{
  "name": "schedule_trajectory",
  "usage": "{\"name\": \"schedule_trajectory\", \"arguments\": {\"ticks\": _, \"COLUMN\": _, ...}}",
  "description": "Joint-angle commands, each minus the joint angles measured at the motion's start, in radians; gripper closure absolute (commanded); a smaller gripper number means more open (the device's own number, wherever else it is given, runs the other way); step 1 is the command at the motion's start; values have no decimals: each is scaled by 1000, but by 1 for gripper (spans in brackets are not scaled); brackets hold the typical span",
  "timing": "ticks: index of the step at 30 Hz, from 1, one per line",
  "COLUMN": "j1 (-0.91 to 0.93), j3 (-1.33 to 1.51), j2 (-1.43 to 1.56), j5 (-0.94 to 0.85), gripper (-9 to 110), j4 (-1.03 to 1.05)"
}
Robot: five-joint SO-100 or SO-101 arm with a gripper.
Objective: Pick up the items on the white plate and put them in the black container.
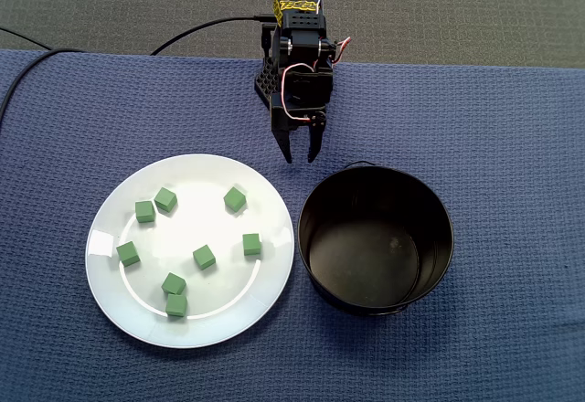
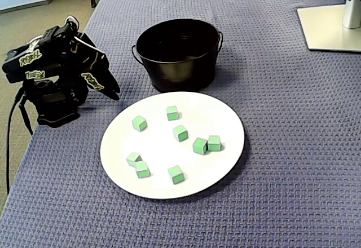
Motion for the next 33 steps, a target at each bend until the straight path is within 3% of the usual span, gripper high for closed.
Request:
{"name": "schedule_trajectory", "arguments": {"ticks": 1, "j1": 551, "j3": -566, "j2": -584, "j5": 314, "gripper": 83, "j4": -29}}
{"name": "schedule_trajectory", "arguments": {"ticks": 13, "j1": 572, "j3": -657, "j2": -707, "j5": 370, "gripper": 83, "j4": -3}}
{"name": "schedule_trajectory", "arguments": {"ticks": 24, "j1": 581, "j3": -867, "j2": -1068, "j5": 588, "gripper": 82, "j4": -57}}
{"name": "schedule_trajectory", "arguments": {"ticks": 33, "j1": 545, "j3": -925, "j2": -1367, "j5": 572, "gripper": 81, "j4": -140}}
